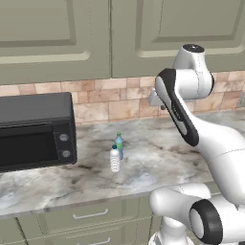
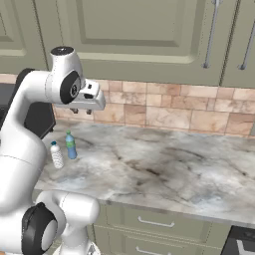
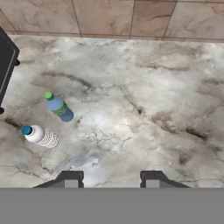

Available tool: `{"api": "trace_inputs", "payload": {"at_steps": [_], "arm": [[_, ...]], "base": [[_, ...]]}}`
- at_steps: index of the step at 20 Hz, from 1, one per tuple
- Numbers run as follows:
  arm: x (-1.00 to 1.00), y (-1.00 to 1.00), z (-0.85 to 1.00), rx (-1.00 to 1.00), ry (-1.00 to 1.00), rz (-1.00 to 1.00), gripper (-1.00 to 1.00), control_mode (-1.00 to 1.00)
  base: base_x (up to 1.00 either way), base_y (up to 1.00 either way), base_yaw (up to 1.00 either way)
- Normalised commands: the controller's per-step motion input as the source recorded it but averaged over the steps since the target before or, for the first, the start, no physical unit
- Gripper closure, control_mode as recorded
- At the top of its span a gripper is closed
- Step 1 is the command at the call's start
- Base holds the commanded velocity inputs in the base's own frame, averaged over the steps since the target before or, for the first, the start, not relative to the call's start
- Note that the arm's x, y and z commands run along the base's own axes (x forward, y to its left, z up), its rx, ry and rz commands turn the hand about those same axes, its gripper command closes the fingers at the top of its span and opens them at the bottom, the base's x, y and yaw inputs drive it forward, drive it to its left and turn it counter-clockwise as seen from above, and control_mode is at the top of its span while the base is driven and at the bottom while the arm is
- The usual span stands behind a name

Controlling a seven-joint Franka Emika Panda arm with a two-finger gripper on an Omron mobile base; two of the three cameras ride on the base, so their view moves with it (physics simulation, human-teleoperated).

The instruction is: Take the bottled waters from the counter and place them in the freezer to freeze. Close the freezer door after placing the bottles.

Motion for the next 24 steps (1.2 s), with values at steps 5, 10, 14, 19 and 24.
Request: {"api": "trace_inputs", "payload": {"at_steps": [5, 10, 14, 19, 24], "arm": [[0.0, 0.0, -0.01, 0.0, 0.0, 0.0, -1.0, -1.0], [-0.02, 0.0, -0.05, 0.0, -0.01, 0.0, -1.0, -1.0], [-0.03, 0.0, -0.12, 0.09, 0.0, 0.01, -1.0, -1.0], [0.0, 0.0, -0.1, 0.05, -0.01, 0.09, -1.0, -1.0], [0.0, 0.0, -0.2, 0.02, -0.12, 0.11, -1.0, -1.0]], "base": [[0.0, 0.0, 0.0], [0.0, 0.0, 0.0], [0.0, 0.0, 0.0], [0.0, 0.0, 0.0], [0.0, 0.0, 0.0]]}}
